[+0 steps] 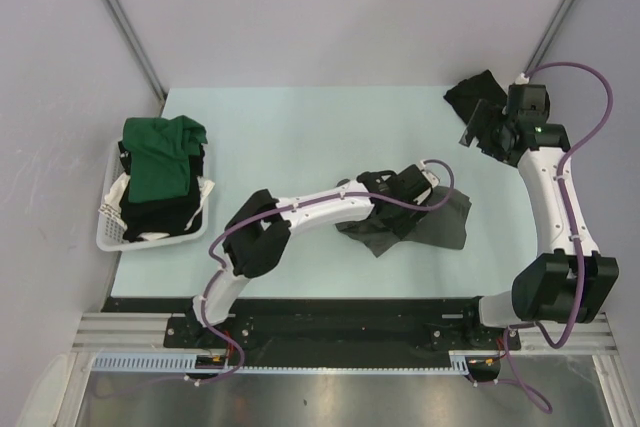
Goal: Fold and stack the t-shirts
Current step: Flatten out the tshirt
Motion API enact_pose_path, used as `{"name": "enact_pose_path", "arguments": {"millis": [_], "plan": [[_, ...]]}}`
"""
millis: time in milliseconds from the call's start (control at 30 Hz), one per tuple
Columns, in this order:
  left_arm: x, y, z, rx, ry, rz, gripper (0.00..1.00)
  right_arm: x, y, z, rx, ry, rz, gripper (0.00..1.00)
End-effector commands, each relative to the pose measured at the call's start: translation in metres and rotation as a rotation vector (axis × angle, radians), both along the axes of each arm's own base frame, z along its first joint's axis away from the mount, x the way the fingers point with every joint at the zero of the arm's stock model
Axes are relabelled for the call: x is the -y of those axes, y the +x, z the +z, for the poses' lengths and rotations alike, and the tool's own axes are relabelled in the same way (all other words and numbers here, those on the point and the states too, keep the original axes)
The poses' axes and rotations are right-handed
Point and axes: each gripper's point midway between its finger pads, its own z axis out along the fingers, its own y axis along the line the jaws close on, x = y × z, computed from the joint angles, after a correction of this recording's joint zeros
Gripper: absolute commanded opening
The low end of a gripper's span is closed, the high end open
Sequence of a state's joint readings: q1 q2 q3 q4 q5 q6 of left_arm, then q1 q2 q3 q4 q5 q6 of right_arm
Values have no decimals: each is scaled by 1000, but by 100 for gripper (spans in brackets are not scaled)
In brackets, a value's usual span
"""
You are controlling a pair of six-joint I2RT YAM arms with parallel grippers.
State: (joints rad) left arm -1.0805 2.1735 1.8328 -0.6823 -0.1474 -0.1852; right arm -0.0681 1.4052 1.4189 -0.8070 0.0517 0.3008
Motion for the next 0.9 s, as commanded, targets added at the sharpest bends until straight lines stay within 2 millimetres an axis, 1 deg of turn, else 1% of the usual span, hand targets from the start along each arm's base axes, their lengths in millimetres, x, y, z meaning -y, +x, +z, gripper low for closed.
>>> {"name": "enact_pose_path", "arguments": {"millis": [0, 167, 333, 433, 533, 633, 700, 800, 867], "plan": [[5, 5, 3, 39, 6, 31, 77, -5, -4, 11, 28, 32, 5, 100], [11, 5, 3, 34, -3, 27, 77, -7, -3, 8, 17, 41, 14, 100], [20, 6, 16, 39, -39, 24, 77, -7, -4, 5, 5, 41, 14, 100], [23, 7, 20, 45, -50, 25, 77, -7, -2, 2, -2, 42, 13, 100], [26, 7, 16, 38, -49, 23, 77, -7, -1, 1, -5, 44, 12, 100], [29, 6, 3, 20, -40, 18, 77, -7, -2, -2, -14, 45, 11, 100], [31, 5, -8, 4, -28, 16, 77, -12, -1, -5, -24, 64, 31, 100], [36, 5, -13, -7, -38, 15, 77, -13, -1, -8, -35, 66, 33, 100], [36, 6, -20, -11, -26, 17, 77, -13, -1, -9, -38, 64, 35, 100]]}}
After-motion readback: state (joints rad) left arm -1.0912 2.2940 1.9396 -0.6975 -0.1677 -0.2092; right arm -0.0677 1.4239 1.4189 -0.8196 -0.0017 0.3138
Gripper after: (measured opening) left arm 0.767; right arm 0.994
